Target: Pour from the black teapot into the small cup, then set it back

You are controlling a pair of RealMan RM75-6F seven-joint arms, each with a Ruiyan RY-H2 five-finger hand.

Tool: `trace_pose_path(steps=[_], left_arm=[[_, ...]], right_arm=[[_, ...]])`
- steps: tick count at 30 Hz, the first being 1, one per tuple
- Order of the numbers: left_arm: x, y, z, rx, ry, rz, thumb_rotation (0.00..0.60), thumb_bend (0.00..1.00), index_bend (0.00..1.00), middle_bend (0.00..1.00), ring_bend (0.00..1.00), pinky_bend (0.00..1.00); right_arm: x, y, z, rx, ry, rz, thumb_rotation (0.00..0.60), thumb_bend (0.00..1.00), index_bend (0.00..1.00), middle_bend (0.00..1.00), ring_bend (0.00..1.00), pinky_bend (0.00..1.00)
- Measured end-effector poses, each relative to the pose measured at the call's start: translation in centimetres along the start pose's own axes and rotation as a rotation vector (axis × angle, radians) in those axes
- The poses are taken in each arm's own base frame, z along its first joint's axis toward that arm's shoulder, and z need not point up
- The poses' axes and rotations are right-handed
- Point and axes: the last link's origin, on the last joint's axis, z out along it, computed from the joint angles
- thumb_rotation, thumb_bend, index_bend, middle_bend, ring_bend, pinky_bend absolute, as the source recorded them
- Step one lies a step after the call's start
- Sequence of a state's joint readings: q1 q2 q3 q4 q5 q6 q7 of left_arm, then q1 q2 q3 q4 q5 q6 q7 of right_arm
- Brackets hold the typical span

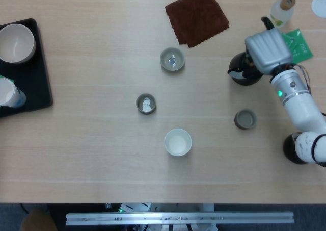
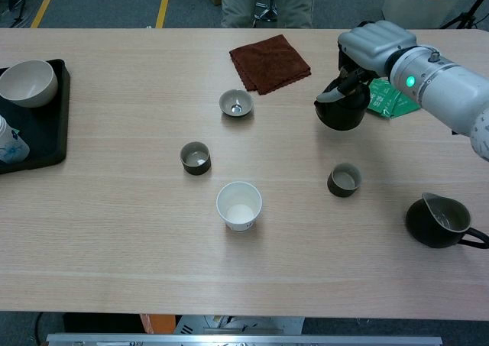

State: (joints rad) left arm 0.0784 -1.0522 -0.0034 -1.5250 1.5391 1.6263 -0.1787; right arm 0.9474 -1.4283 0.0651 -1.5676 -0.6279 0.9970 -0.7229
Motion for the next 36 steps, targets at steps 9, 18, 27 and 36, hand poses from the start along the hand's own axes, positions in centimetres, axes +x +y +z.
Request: trace_pose_path(steps=[9, 18, 27, 36], left_arm=[[0.1, 0.0, -0.2, -0.001, 0.008, -0.003, 0.6, 0.29, 0.23, 0.24, 0.18, 0.1], [0.2, -0.2, -0.2, 0.002, 0.015, -0.006, 0.6, 0.29, 0.23, 0.24, 0.18, 0.1], [0.3, -0.4, -0.5, 0.008, 0.021, -0.009, 0.6, 0.29, 0.23, 0.24, 0.18, 0.1], [0.7, -0.3, -0.8, 0.008, 0.033, -0.004, 0.6, 0.29, 0.23, 0.24, 0.18, 0.1]], right_arm=[[0.8, -0.2, -0.3, 0.005, 0.058, -0.025, 0.294, 0.42, 1.0, 0.98, 0.9, 0.09], [1.5, -0.7, 0.0, 0.017, 0.099, -0.054, 0.287, 0.5, 1.0, 0.98, 0.9, 0.09], [3.0, -2.3, 1.1, 0.037, 0.166, -0.093, 0.285, 0.51, 1.0, 0.97, 0.89, 0.09], [3.5, -4.2, 2.9, 0.044, 0.187, -0.146, 0.286, 0.51, 1.0, 0.95, 0.88, 0.09]])
